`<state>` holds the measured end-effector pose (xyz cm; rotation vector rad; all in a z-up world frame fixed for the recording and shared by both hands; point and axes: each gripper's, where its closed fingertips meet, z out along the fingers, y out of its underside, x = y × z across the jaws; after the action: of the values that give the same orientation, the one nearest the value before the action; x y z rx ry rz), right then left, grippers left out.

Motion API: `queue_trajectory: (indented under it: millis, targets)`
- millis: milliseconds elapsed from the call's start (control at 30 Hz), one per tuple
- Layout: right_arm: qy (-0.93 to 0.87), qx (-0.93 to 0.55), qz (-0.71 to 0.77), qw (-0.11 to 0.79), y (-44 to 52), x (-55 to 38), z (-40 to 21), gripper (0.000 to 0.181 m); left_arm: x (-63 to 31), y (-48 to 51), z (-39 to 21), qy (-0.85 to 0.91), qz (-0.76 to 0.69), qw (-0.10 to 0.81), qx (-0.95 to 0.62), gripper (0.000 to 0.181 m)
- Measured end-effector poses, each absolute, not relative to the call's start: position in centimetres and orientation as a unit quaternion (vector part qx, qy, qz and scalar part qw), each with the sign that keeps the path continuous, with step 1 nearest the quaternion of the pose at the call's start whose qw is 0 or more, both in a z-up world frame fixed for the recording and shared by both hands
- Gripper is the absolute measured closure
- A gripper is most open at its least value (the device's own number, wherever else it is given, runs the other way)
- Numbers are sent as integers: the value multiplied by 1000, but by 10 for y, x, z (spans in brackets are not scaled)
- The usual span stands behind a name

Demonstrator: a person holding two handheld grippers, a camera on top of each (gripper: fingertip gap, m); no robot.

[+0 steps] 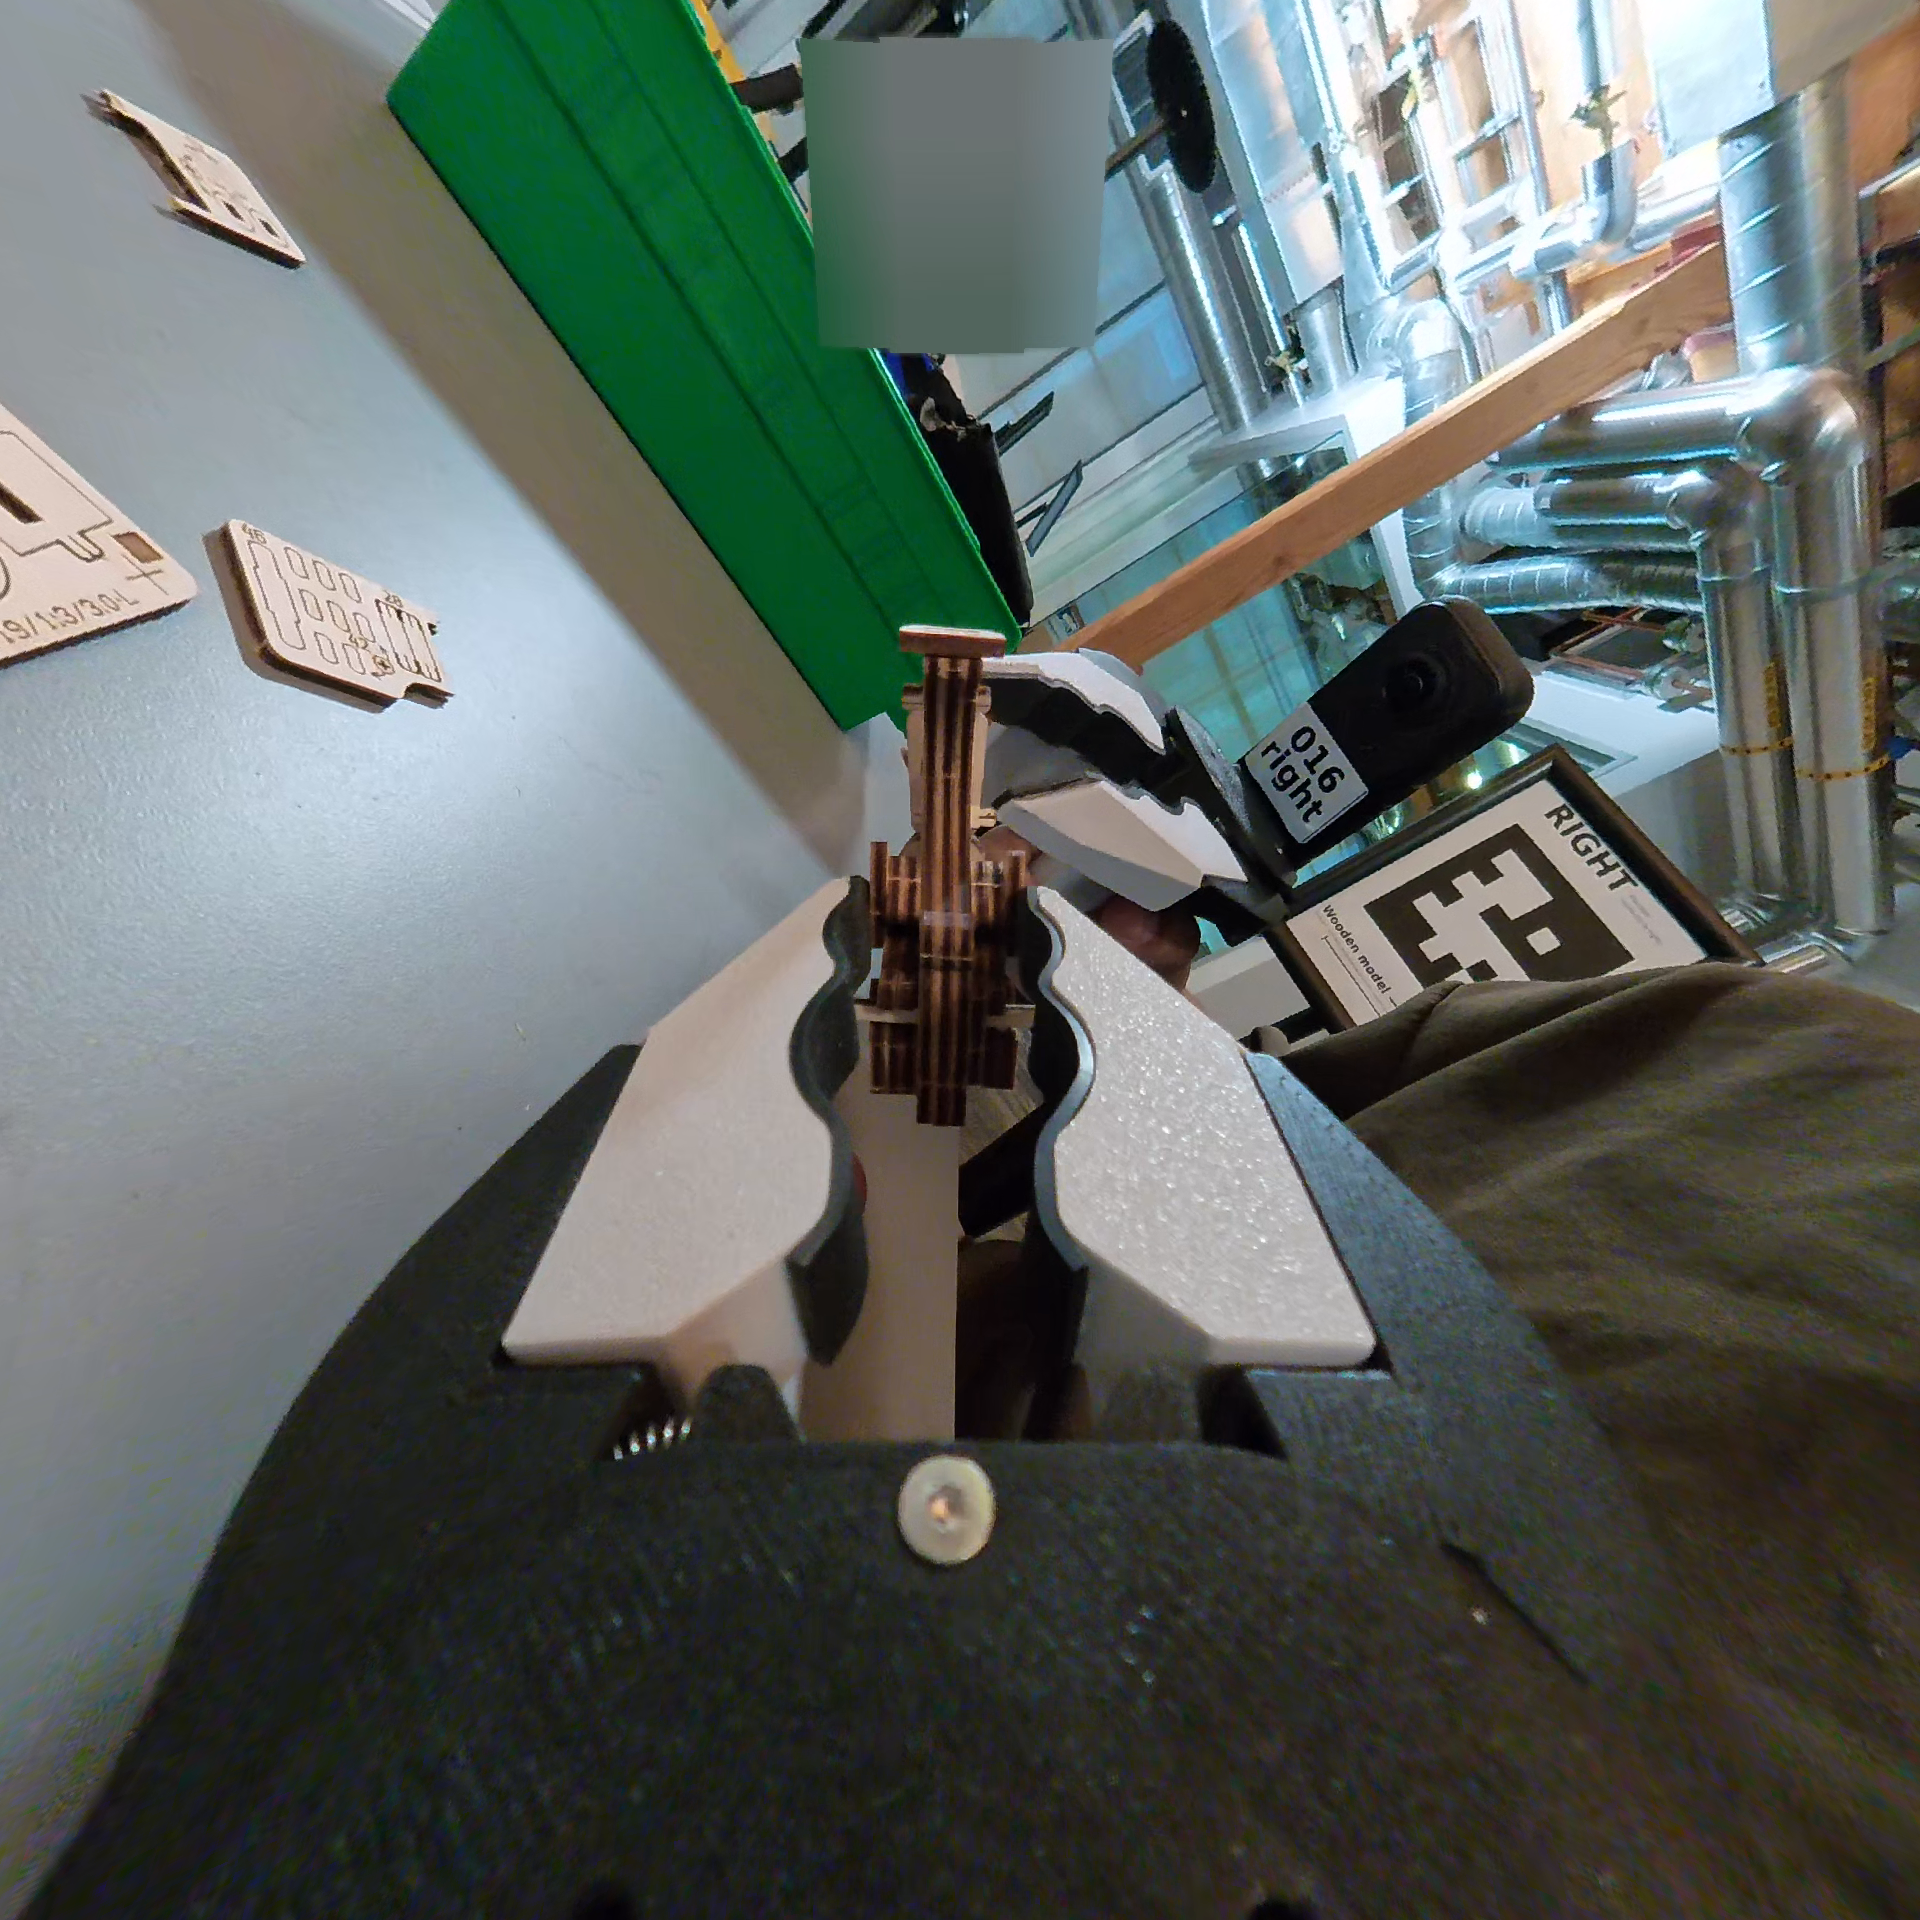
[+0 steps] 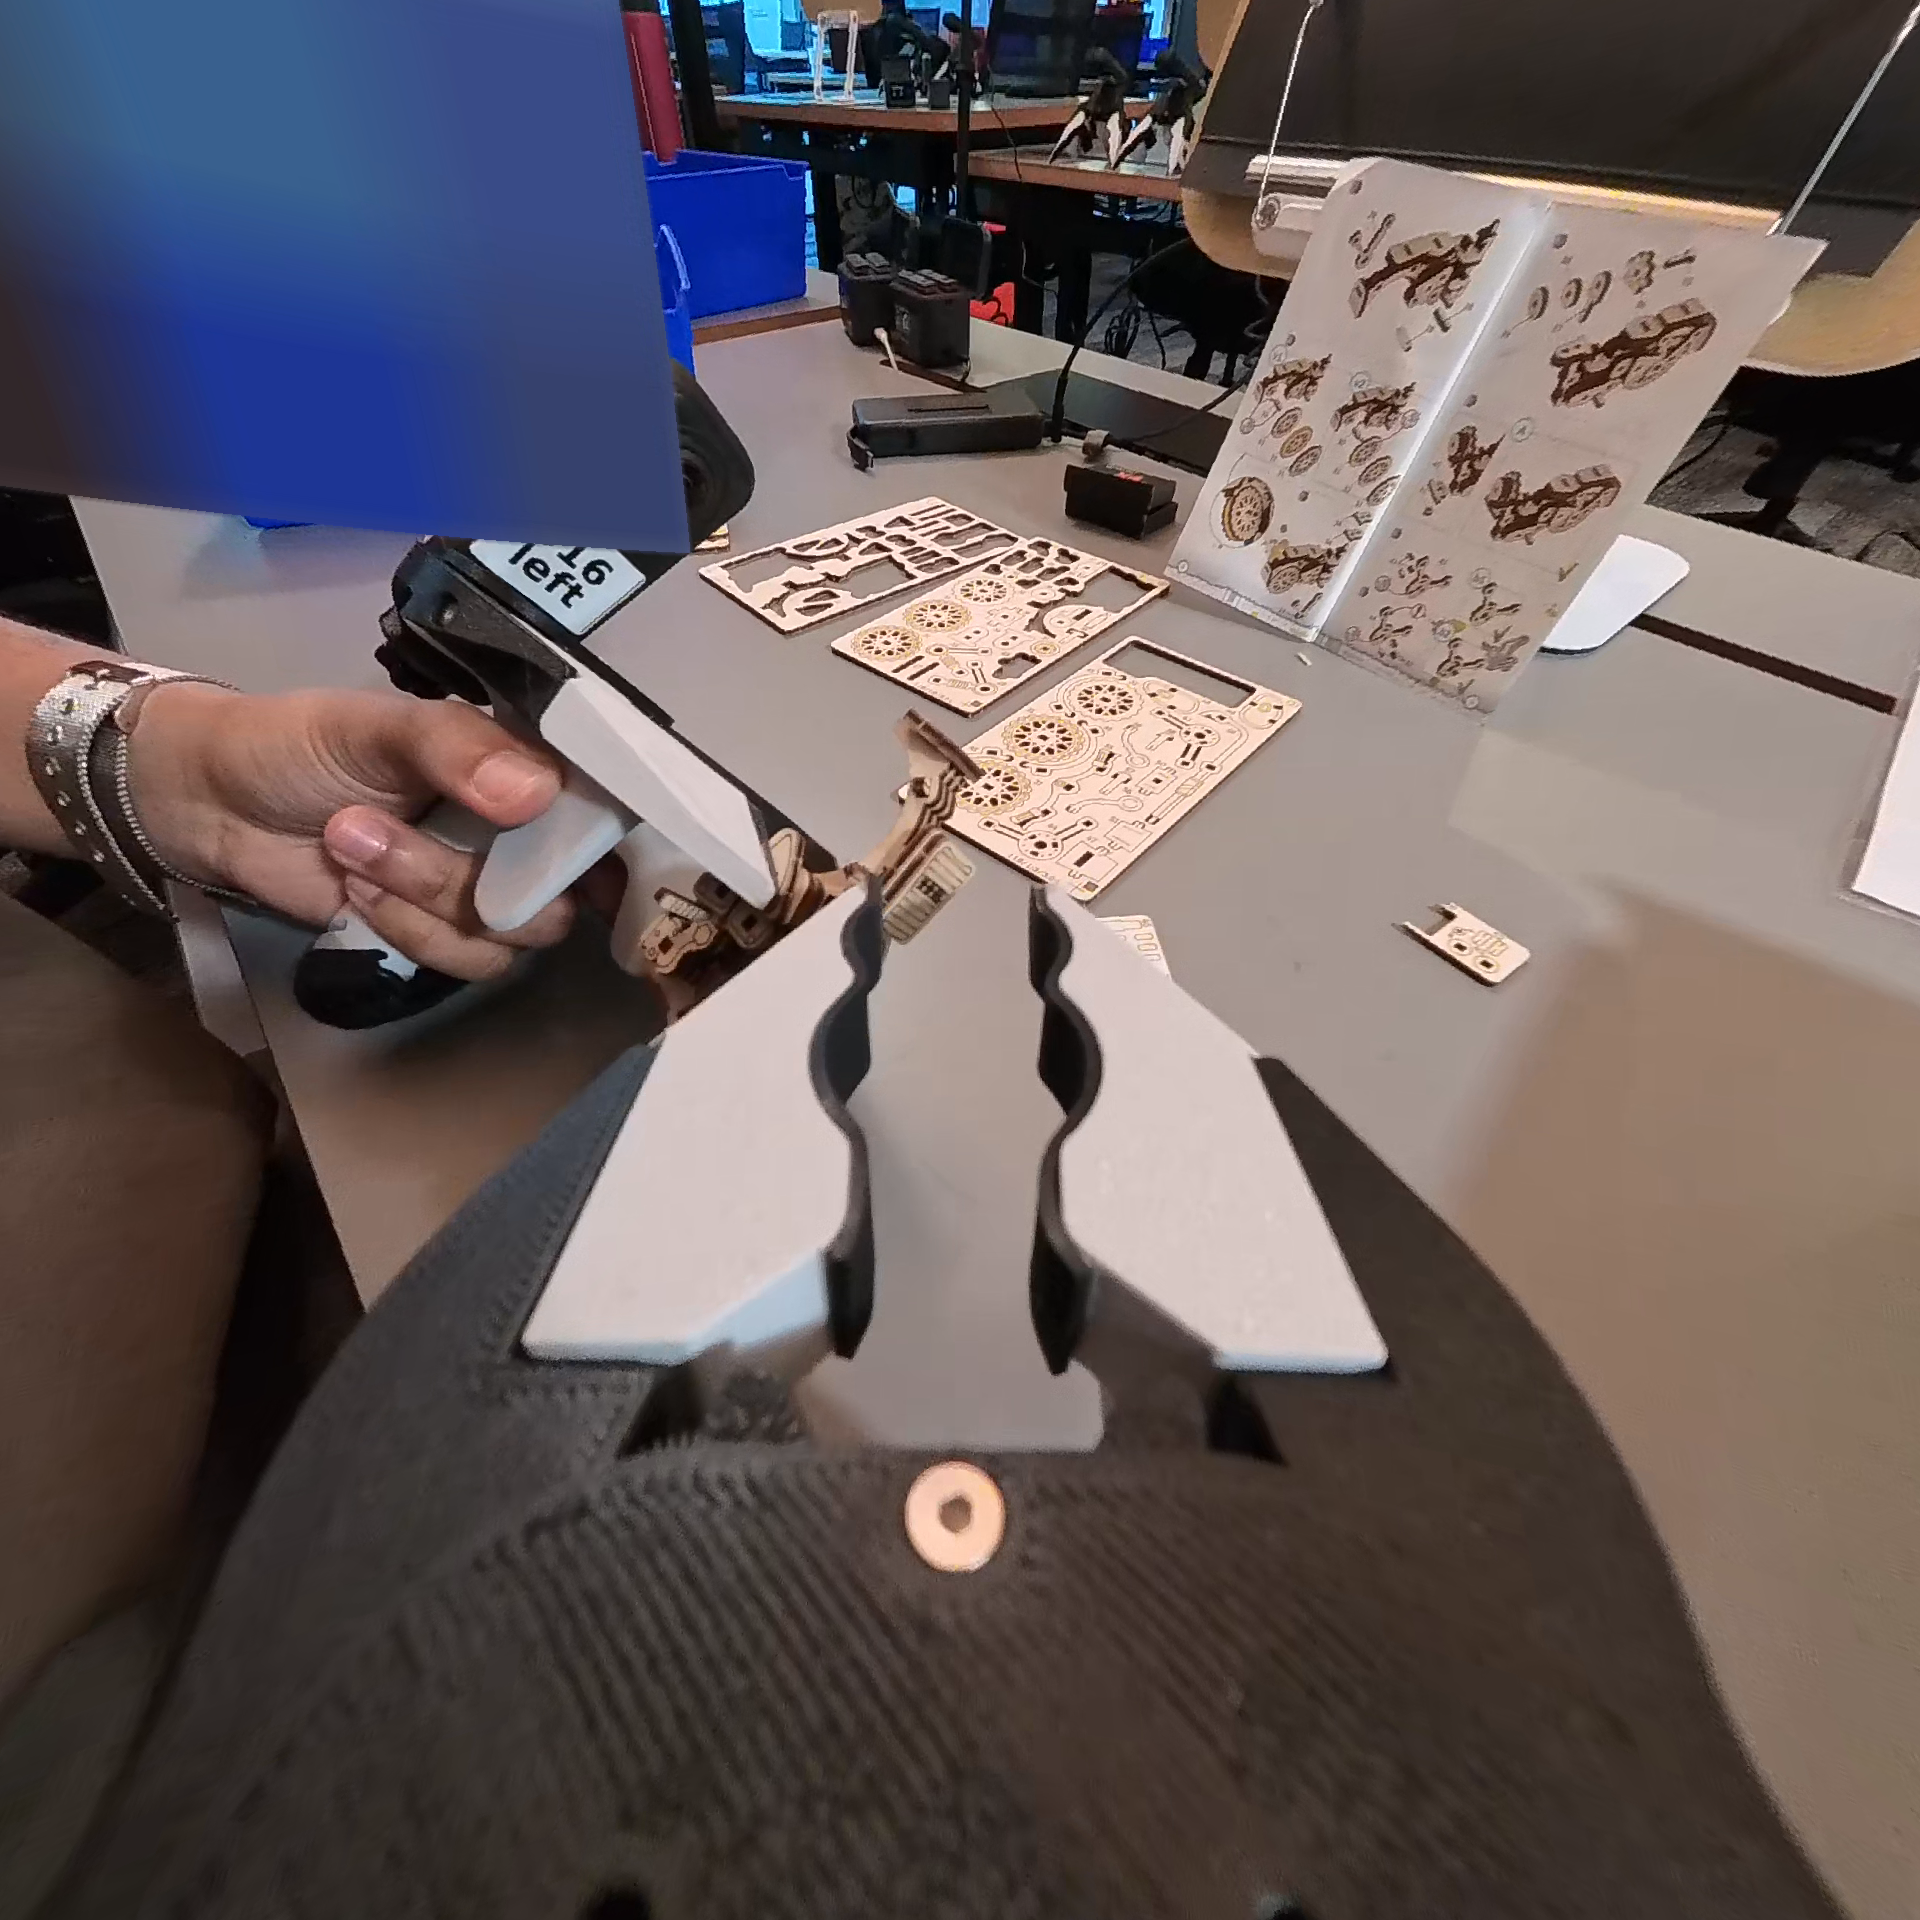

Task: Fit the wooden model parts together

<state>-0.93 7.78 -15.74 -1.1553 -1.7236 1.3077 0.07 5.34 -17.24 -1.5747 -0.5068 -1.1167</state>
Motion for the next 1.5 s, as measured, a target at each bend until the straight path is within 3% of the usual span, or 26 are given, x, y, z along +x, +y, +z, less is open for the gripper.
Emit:
queue_trajectory:
  millis: [1500]
  targets:
    - [-656, -454, 507, 326, 79, -10, -159, 151, -1, 53, -171, -214, -467, 550, -658, 158]
